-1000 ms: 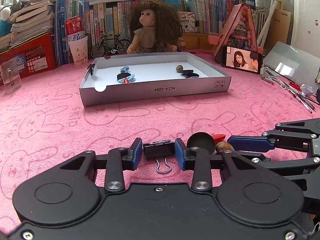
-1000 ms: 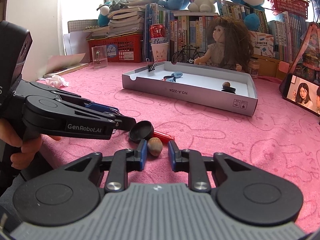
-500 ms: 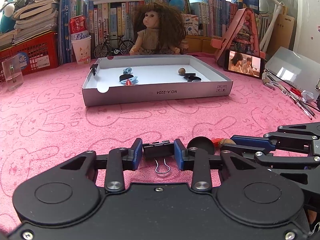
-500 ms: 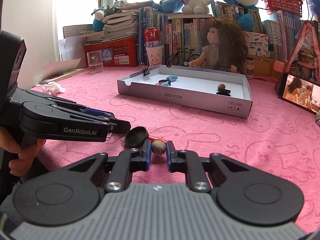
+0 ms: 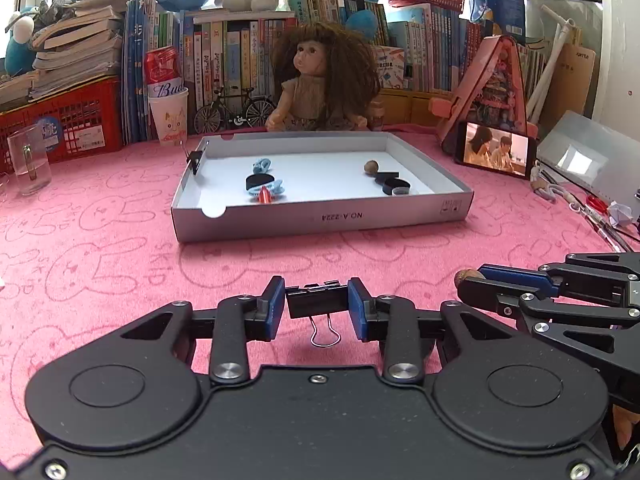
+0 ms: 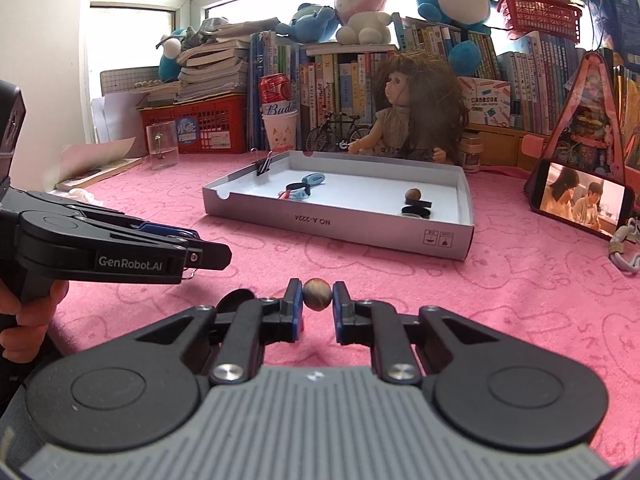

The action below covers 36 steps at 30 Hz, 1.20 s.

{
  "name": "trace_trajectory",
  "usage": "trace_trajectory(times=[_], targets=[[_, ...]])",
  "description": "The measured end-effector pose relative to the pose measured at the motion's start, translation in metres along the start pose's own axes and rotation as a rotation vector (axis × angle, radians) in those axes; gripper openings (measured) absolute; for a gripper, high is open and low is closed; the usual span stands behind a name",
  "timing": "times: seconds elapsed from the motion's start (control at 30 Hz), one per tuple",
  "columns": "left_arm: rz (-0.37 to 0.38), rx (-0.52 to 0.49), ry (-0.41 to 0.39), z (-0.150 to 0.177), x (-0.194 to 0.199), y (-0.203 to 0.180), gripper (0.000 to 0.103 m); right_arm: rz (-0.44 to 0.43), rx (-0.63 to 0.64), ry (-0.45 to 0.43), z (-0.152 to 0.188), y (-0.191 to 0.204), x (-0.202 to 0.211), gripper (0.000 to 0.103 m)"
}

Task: Organize rigid objects
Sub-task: 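Carry the black binder clip and brown nut over the white tray with both grippers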

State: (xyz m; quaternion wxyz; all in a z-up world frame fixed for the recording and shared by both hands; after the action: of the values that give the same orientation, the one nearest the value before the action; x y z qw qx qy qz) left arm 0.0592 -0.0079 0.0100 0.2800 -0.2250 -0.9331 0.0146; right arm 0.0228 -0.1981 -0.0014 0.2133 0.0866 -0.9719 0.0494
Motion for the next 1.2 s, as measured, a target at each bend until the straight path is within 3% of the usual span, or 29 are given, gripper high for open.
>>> trace_trajectory(times=[0.47,0.73,1.2], targets=[[-0.027,0.025,-0.053,-0.036,-0.014,0.013,0.032,0.115,-0.095,-0.002,-0.028,-0.023,-0.026,0.020],[-0.032,0.024,-0.092,-0.057,-0.024,0.019,0.032,0.134,-0.130,-0.015,-0.047,-0.030,-0.045,0.020],[-0.012,0.110,-0.131,-0.100,-0.063,0.047,0.032,0.157,-0.194,-0.013,-0.081,-0.050,-0.089,0.020]])
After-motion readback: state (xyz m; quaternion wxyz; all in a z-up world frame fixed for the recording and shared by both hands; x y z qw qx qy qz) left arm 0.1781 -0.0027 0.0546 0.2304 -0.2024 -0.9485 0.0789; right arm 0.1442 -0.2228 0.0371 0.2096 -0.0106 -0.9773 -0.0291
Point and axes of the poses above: each gripper's, at about its wrist camera, not at the fingertips, and x roughly against the way its jaws point, y to its left, z to its underside, the point moved 1 cm from there along -x, roughly the way its jaws point, and after that the axes turned 12 degrees about z, right-handed, at the moved point
